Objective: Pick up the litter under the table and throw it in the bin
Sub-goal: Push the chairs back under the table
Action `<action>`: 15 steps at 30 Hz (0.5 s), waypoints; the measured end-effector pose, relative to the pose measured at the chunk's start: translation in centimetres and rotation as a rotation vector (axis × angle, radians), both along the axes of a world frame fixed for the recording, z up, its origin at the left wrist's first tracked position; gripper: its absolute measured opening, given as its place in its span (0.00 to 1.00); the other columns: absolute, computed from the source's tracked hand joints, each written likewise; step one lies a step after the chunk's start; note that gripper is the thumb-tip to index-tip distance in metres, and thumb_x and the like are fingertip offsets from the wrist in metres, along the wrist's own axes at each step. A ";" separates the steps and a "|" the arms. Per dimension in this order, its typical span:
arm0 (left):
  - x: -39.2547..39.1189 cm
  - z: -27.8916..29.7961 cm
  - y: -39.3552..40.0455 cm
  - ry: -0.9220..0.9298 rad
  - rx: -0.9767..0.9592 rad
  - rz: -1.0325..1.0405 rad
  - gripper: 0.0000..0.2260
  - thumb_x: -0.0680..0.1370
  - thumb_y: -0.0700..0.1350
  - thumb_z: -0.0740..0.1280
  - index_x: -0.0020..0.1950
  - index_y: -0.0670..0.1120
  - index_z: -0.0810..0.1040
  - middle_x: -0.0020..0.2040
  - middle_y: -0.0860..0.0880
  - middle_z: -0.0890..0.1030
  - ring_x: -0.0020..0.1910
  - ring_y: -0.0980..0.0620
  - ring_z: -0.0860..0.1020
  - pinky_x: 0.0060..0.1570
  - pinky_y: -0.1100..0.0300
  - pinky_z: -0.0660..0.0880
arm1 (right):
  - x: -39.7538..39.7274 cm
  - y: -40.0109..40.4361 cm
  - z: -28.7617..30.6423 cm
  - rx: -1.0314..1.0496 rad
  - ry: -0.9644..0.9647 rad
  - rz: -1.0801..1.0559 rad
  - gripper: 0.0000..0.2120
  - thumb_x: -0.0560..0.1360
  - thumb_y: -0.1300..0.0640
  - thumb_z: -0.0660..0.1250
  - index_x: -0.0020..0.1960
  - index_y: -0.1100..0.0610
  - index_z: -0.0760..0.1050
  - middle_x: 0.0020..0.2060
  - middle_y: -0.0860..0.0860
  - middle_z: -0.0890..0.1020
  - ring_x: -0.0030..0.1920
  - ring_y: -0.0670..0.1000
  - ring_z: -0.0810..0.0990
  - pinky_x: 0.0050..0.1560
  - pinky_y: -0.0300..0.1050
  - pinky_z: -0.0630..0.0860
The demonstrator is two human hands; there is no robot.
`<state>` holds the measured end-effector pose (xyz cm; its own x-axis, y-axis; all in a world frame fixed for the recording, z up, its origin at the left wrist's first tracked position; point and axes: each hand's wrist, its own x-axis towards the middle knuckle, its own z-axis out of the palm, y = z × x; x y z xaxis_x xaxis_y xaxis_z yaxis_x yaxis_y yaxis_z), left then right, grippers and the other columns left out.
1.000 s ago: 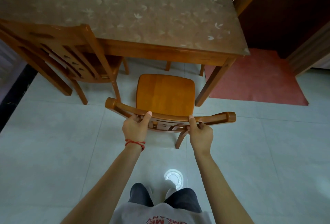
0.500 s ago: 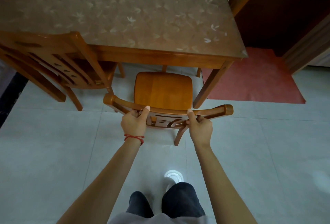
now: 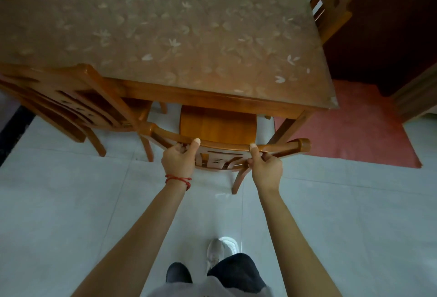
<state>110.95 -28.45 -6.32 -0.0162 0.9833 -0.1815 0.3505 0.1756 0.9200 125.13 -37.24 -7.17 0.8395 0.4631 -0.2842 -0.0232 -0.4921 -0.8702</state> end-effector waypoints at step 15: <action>6.9 -0.8 11.5 0.006 -0.019 0.012 0.16 0.72 0.49 0.69 0.32 0.37 0.76 0.30 0.43 0.76 0.36 0.45 0.76 0.42 0.55 0.71 | 7.0 10.5 1.4 -0.013 -0.026 0.082 0.20 0.75 0.48 0.64 0.28 0.55 0.69 0.25 0.48 0.74 0.28 0.46 0.73 0.29 0.34 0.65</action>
